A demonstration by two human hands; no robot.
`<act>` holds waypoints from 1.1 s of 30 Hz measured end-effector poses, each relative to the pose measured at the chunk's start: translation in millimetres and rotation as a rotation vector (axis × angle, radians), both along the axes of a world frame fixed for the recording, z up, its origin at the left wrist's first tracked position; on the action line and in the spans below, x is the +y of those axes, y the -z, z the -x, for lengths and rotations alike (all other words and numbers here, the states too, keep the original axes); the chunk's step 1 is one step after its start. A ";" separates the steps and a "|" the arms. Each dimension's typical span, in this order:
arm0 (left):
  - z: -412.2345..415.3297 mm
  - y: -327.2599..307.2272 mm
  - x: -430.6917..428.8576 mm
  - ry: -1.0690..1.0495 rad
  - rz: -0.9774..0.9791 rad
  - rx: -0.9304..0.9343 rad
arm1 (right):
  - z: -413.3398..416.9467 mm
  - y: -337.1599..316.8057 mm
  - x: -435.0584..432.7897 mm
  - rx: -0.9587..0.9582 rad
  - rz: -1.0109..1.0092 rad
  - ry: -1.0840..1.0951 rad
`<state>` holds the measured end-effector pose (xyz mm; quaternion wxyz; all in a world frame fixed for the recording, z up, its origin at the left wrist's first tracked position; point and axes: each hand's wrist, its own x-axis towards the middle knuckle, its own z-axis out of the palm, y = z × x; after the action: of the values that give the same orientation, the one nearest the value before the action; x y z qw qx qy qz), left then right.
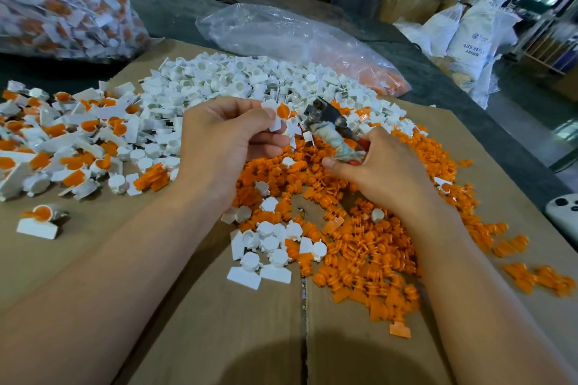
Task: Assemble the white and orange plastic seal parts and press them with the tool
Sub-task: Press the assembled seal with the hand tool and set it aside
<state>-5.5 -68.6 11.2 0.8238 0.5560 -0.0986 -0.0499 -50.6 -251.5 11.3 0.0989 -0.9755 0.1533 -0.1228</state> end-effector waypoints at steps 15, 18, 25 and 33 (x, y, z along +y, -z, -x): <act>0.1 -2.1 0.2 0.085 0.012 0.087 | -6.0 9.4 -5.7 0.125 0.088 -0.001; 0.5 -2.0 0.5 0.088 -0.027 0.071 | -6.5 10.1 -6.6 0.143 0.072 -0.012; 3.3 -1.2 -0.8 0.137 -0.155 0.023 | -7.9 11.4 -8.1 0.167 0.081 -0.027; 8.0 -2.5 -0.9 0.221 -0.192 -0.016 | -7.5 13.9 -8.6 0.181 0.110 -0.031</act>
<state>-13.5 -69.4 13.7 0.7556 0.6183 -0.1606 -0.1450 -43.0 -260.1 -2.6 0.0330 -0.9888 0.1395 -0.0408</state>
